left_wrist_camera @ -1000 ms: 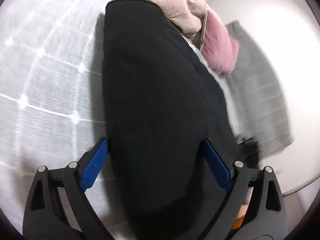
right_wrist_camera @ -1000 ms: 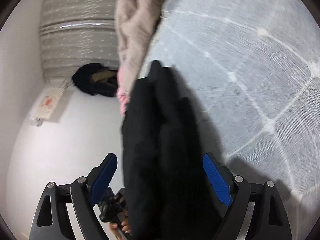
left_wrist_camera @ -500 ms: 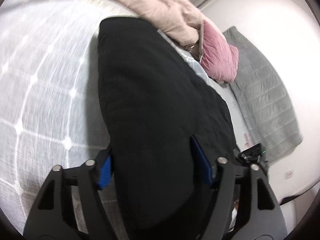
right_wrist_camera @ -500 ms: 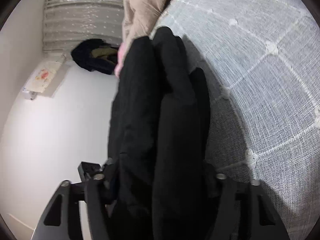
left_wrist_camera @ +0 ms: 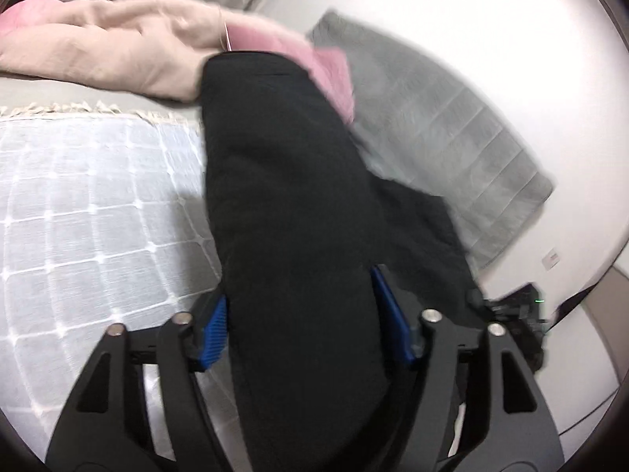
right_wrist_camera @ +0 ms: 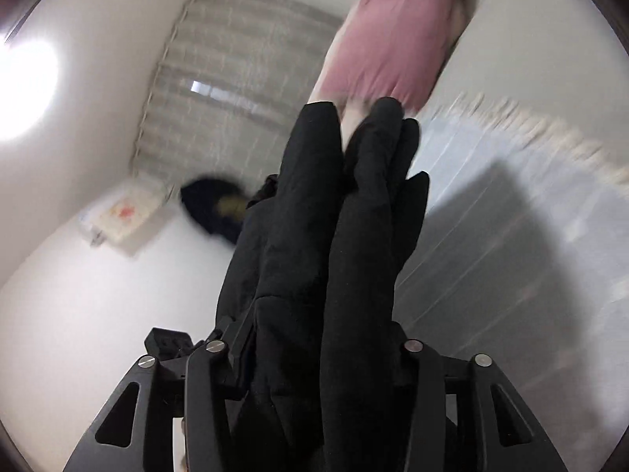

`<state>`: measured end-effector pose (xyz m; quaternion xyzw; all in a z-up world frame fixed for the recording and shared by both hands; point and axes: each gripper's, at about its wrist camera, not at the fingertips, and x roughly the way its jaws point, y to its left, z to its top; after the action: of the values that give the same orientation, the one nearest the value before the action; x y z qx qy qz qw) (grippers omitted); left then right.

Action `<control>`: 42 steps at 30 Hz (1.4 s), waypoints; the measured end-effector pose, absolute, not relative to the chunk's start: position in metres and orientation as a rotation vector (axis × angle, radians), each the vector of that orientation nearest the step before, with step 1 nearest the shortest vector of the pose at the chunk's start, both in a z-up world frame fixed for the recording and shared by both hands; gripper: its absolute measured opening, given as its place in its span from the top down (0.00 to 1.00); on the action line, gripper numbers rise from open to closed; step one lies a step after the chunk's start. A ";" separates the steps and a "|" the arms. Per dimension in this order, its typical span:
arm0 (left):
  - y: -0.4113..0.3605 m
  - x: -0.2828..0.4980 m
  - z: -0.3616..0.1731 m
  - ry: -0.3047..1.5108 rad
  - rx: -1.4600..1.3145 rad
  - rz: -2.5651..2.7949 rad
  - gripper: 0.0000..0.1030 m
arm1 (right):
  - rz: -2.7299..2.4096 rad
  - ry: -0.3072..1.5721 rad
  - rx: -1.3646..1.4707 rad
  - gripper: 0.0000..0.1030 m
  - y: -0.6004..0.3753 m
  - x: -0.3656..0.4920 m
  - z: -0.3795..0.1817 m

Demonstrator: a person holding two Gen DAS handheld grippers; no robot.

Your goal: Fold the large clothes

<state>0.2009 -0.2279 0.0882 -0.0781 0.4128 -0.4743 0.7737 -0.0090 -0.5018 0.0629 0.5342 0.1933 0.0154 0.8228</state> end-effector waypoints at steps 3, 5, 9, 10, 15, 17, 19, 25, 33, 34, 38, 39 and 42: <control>-0.260 0.203 0.058 0.945 -0.061 -0.912 0.32 | -0.241 0.445 1.193 0.33 -0.535 -0.041 0.038; -0.259 0.194 0.045 0.960 -0.042 -0.920 0.32 | -0.443 0.539 1.245 0.32 -0.554 -0.060 0.015; -0.265 0.167 0.036 0.932 0.046 -0.969 0.32 | -0.491 0.529 1.208 0.32 -0.559 -0.078 0.024; -0.270 0.164 0.035 0.932 0.068 -0.974 0.32 | -0.491 0.527 1.167 0.32 -0.555 -0.079 0.031; -0.267 0.151 0.020 0.904 0.115 -0.916 0.28 | -0.526 0.706 0.919 0.32 -0.522 -0.075 0.046; -0.261 0.145 0.014 0.964 0.069 -0.896 0.24 | -0.614 0.818 0.824 0.32 -0.508 -0.073 0.042; -0.251 0.142 0.012 1.004 0.013 -0.875 0.23 | -0.676 0.878 0.771 0.31 -0.499 -0.073 0.040; -0.238 0.102 0.038 0.997 0.052 -0.737 0.21 | -0.721 0.891 0.688 0.31 -0.470 -0.086 0.073; -0.239 0.046 0.063 0.947 0.205 -0.630 0.02 | -0.736 0.924 0.435 0.25 -0.415 -0.077 0.110; -0.240 0.044 0.062 0.957 0.214 -0.614 0.02 | -0.747 0.928 0.418 0.25 -0.413 -0.077 0.113; -0.239 0.033 0.060 0.952 0.266 -0.566 0.02 | -0.793 0.909 0.363 0.14 -0.404 -0.085 0.132; -0.239 0.031 0.061 0.947 0.273 -0.557 0.02 | -0.796 0.911 0.347 0.13 -0.402 -0.086 0.134; -0.237 0.026 0.065 0.941 0.262 -0.556 0.02 | -0.781 0.940 0.315 0.11 -0.396 -0.083 0.133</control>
<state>0.0256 -0.2369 0.0646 0.1242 0.4460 -0.2637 0.8462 -0.0832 -0.3961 0.1332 0.1473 0.4393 -0.3649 0.8075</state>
